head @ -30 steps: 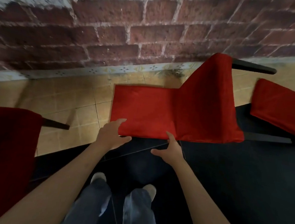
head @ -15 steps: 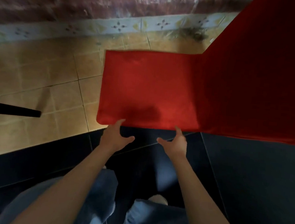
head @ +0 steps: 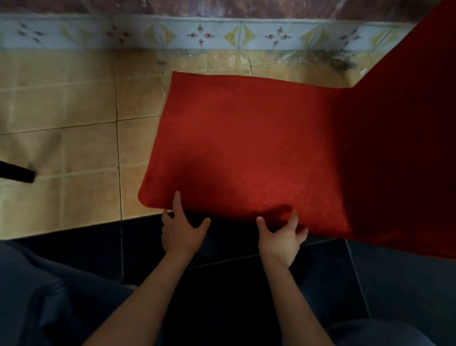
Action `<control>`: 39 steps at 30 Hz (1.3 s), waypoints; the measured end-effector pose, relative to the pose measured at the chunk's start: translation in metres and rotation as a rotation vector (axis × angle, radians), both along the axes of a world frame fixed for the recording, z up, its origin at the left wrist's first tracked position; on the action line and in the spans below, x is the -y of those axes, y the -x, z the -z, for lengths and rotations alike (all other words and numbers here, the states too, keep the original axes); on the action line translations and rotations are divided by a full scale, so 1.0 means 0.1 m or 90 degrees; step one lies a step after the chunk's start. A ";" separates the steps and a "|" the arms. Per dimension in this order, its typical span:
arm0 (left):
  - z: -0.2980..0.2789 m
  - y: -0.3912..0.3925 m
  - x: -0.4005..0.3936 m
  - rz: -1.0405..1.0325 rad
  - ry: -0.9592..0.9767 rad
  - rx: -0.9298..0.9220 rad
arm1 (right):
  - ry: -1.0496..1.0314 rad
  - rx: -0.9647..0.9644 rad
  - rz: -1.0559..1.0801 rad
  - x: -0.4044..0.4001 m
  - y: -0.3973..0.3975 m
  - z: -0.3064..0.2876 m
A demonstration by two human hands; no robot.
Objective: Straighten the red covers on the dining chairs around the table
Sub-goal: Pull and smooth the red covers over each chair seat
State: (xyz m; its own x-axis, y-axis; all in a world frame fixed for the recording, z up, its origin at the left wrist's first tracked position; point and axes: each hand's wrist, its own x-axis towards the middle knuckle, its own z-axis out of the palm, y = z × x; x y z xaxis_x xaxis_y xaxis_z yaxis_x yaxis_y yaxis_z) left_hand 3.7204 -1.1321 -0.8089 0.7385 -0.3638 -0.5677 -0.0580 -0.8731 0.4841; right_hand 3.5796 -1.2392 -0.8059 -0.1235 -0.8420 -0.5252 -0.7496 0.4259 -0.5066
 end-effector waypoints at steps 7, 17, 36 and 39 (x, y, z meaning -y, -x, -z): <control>0.26 0.23 0.18 -0.114 0.024 -0.035 | -0.032 0.050 0.112 0.10 0.01 0.18; 0.41 0.41 0.64 -0.378 0.186 -0.099 | -0.066 0.095 0.200 0.33 -0.02 0.32; 0.69 0.42 0.85 -0.577 0.340 -0.143 | 0.055 0.301 0.384 0.35 -0.07 0.65; 0.66 0.41 0.86 -0.586 0.341 -0.158 | 0.047 0.311 0.404 0.36 -0.09 0.64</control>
